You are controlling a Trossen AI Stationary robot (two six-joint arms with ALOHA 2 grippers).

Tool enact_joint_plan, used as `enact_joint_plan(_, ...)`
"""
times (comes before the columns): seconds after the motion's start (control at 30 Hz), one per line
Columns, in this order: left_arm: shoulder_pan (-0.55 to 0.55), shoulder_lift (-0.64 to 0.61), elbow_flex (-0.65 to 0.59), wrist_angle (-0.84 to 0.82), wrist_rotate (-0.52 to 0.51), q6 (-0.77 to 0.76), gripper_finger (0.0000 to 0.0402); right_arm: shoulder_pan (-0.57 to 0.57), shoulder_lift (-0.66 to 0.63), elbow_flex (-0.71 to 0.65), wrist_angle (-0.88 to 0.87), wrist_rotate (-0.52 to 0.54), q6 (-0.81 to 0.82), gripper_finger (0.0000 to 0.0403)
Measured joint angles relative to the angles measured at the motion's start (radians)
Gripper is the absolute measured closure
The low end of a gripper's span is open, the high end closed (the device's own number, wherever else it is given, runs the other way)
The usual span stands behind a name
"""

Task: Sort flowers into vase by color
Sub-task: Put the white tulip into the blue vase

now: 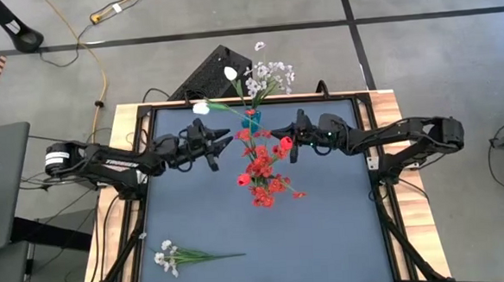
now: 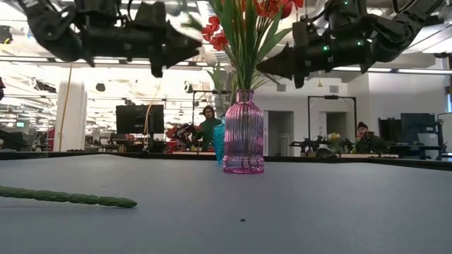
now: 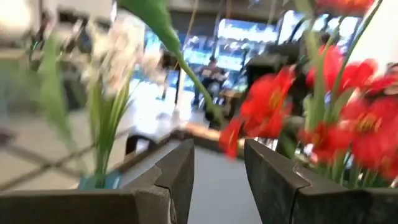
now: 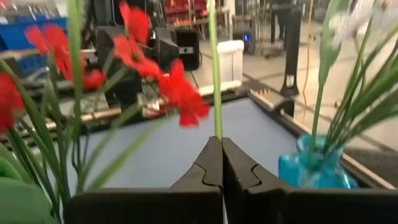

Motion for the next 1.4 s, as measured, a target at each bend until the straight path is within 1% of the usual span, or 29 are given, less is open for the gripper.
enact_joint_plan(0.07, 0.013, 0.014, 0.024, 0.021, 0.018, 0.032, 0.0272, 0.0, 0.0, 0.001, 0.019, -0.001, 0.0, 0.0386)
enact_joint_plan(0.2, 0.052, 0.018, 0.081, 0.005, 0.01, 0.071, 0.0272, -0.001, 0.0, 0.001, 0.018, -0.001, 0.0, 0.0386)
enact_joint_plan(0.3, 0.074, 0.018, 0.109, 0.002, 0.067, 0.088, 0.0272, 0.0, 0.002, 0.002, 0.017, -0.001, 0.006, 0.0386)
enact_joint_plan(0.37, 0.081, 0.019, 0.126, -0.005, 0.078, 0.091, 0.0272, 0.0, 0.002, 0.002, 0.012, -0.001, 0.006, 0.0386)
enact_joint_plan(0.5, 0.096, 0.019, 0.137, -0.047, 0.04, 0.08, 0.0272, 0.0, 0.002, 0.002, 0.012, -0.001, 0.003, 0.0386)
enact_joint_plan(0.7, 0.118, 0.019, 0.138, -0.04, 0.051, 0.046, 0.0272, 0.0, 0.002, 0.002, 0.011, -0.001, -0.024, 0.0386)
enact_joint_plan(0.83, 0.131, 0.019, 0.144, -0.042, 0.115, -0.018, 0.0272, 0.0, 0.002, 0.002, 0.006, -0.001, -0.032, 0.0386)
enact_joint_plan(0.93, 0.13, 0.018, 0.167, -0.045, 0.128, -0.026, 0.0272, 0.0, 0.002, 0.002, 0.004, -0.001, -0.051, 0.0386)
enact_joint_plan(1.1, 0.13, 0.018, 0.23, -0.141, 0.129, -0.011, 0.0272, 0.007, 0.002, 0.002, -0.004, -0.001, -0.07, 0.0386)
enact_joint_plan(1.2, 0.13, 0.018, 0.264, -0.206, 0.094, -0.009, 0.0272, 0.022, 0.002, 0.002, 0.001, -0.001, -0.099, 0.0386)
enact_joint_plan(1.4, 0.13, 0.018, 0.278, -0.229, 0.057, -0.014, 0.0272, 0.043, 0.002, 0.002, 0.024, -0.001, -0.122, 0.0386)
